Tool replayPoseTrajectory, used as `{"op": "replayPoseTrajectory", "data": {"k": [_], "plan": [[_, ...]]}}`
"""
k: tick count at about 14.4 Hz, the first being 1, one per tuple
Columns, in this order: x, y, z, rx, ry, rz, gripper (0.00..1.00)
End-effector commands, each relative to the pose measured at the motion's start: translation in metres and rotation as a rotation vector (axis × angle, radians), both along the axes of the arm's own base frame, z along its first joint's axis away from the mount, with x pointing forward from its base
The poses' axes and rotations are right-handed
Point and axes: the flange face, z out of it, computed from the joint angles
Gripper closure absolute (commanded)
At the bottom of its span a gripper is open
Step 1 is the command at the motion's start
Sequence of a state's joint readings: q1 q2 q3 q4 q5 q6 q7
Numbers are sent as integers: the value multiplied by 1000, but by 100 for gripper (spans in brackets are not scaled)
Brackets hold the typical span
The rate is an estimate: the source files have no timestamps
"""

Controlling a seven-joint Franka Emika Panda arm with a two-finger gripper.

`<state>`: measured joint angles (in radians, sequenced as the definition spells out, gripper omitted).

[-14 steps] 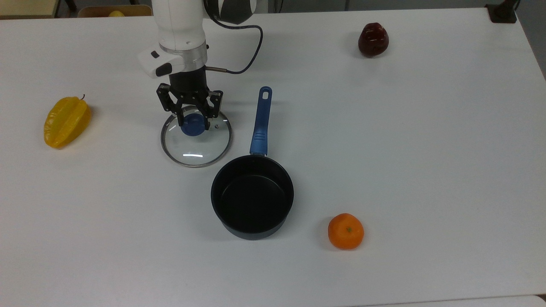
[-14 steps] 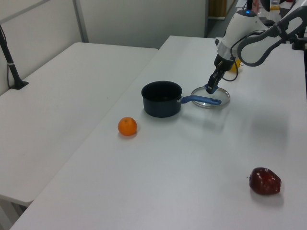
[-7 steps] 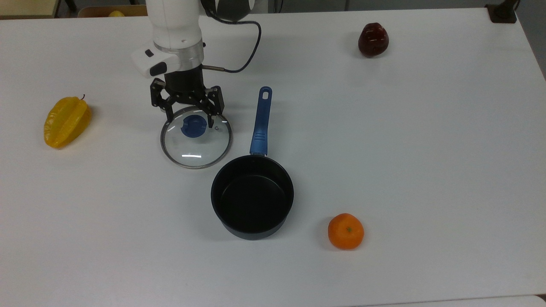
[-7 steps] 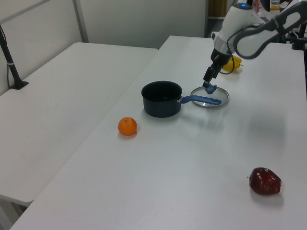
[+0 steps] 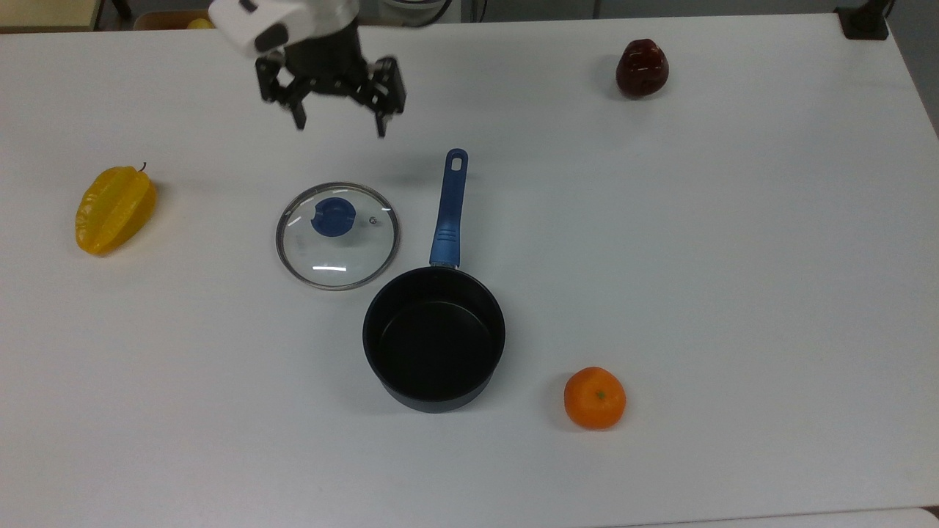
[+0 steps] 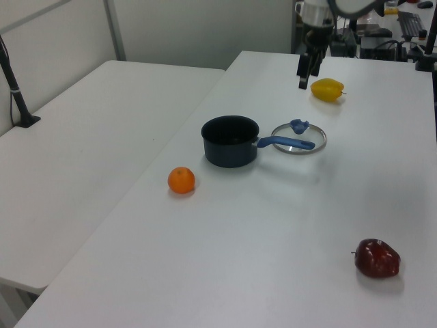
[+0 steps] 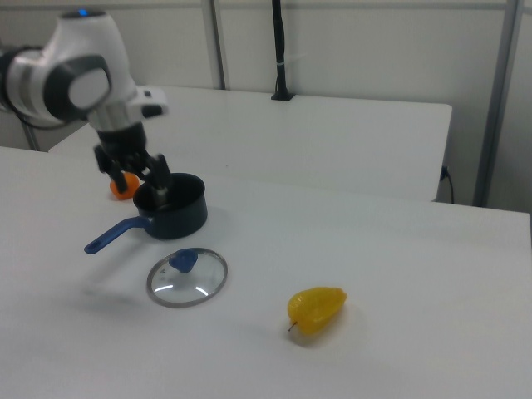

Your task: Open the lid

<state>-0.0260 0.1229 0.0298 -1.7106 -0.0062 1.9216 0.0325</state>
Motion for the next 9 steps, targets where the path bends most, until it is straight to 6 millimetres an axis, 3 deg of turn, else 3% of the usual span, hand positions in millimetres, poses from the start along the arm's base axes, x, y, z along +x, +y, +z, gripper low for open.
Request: {"op": "replayPoseTrajectory", "data": {"k": [1, 5, 9], "plan": [[-44, 37, 59, -18, 56, 47, 0], [-82, 37, 92, -14, 119, 64, 0], [-81, 29, 95, -12, 113, 51, 0]]}}
